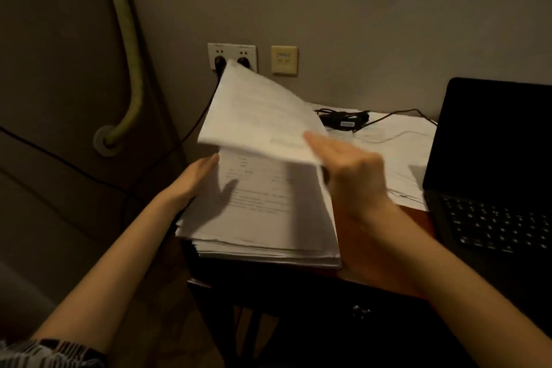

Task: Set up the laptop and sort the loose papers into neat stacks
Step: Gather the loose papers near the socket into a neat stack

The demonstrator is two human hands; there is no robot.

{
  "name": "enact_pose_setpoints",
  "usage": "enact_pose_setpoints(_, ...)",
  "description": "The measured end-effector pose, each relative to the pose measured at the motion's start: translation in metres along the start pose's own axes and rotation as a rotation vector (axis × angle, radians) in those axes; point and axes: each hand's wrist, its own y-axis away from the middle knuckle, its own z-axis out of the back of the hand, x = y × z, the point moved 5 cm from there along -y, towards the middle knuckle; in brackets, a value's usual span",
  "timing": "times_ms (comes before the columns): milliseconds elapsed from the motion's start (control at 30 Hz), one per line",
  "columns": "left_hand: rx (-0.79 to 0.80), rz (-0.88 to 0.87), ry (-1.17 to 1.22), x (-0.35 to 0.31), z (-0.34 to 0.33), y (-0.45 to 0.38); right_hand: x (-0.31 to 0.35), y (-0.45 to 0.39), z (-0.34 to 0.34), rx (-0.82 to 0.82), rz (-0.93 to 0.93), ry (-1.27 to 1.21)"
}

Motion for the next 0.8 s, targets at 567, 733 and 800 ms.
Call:
enact_pose_setpoints(567, 0.136, 0.204, 0.119, 0.005, -0.023, 0.011, 0.009, 0.059, -0.042, 0.494, -0.686, -0.516)
enact_pose_setpoints(733, 0.211, 0.103, 0.064, -0.002, -0.04, 0.0, -0.05, 0.078, -0.085, 0.407, -1.21, -0.796)
enact_pose_setpoints(800, 0.166, 0.036, -0.05, -0.001, -0.045, -0.005, -0.045, 0.08, -0.094, 0.395, -1.17, -0.847)
